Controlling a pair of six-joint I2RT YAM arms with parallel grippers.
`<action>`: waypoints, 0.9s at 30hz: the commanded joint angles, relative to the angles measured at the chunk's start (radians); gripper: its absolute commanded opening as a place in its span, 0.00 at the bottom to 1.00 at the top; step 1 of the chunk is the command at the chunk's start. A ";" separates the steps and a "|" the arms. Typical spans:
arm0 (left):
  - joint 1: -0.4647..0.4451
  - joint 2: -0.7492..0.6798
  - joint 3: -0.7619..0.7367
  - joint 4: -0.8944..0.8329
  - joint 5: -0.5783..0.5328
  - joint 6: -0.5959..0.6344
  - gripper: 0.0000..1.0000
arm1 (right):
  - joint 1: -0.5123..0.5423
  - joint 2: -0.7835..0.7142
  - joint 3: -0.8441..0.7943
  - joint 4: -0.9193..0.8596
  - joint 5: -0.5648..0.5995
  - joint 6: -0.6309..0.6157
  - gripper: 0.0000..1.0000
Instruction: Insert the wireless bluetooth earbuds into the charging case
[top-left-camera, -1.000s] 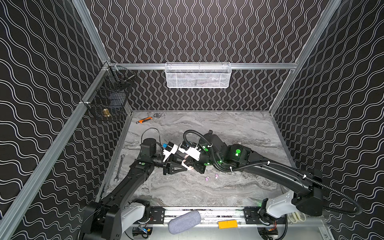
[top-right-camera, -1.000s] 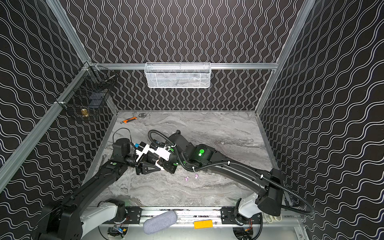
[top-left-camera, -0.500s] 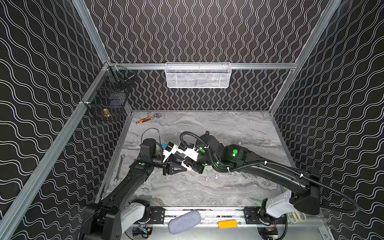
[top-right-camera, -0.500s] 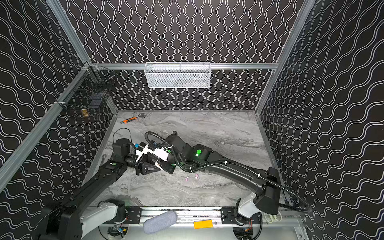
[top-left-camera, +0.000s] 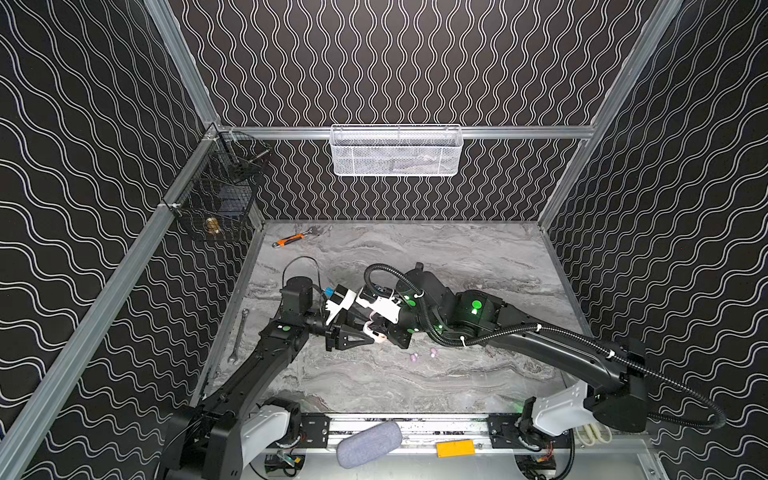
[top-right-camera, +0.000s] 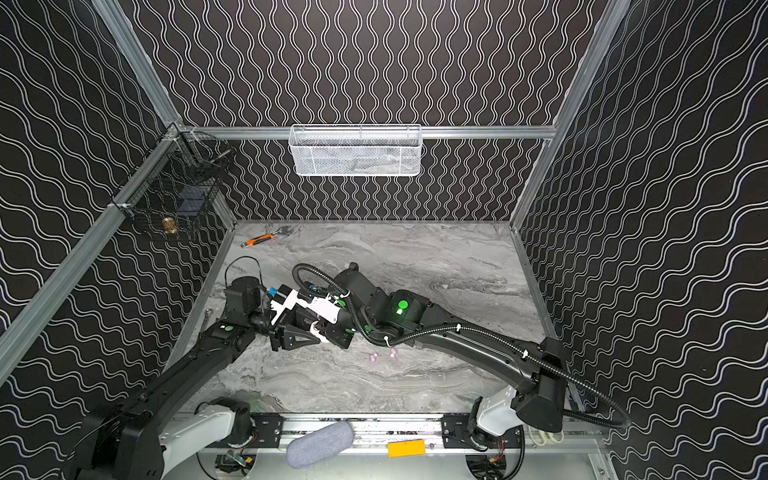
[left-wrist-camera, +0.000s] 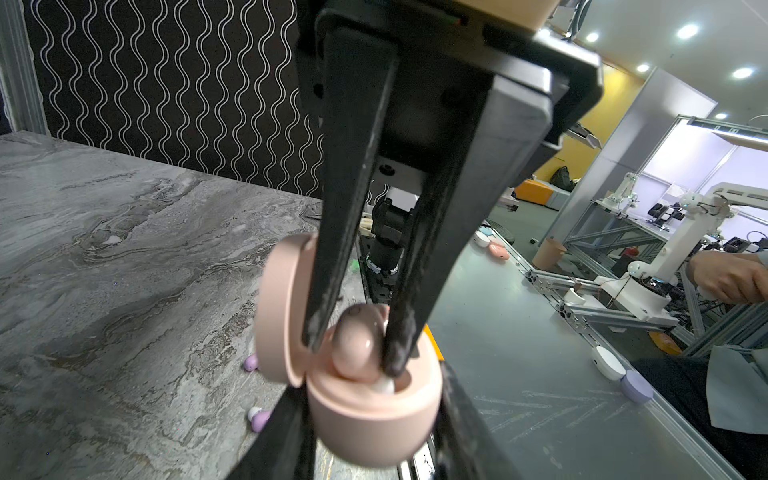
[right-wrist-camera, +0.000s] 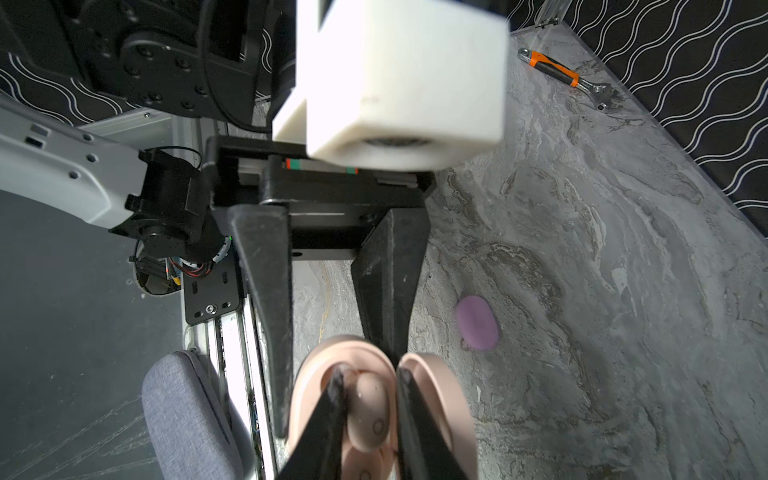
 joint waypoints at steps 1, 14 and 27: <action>0.001 0.002 0.009 0.053 0.014 -0.003 0.00 | 0.003 -0.013 -0.006 -0.061 -0.036 -0.010 0.26; 0.000 -0.002 0.007 0.053 0.015 -0.002 0.00 | 0.003 -0.055 -0.013 -0.029 -0.007 0.004 0.26; 0.001 -0.002 0.006 0.053 0.016 0.001 0.00 | -0.013 -0.071 -0.018 -0.009 0.022 0.036 0.23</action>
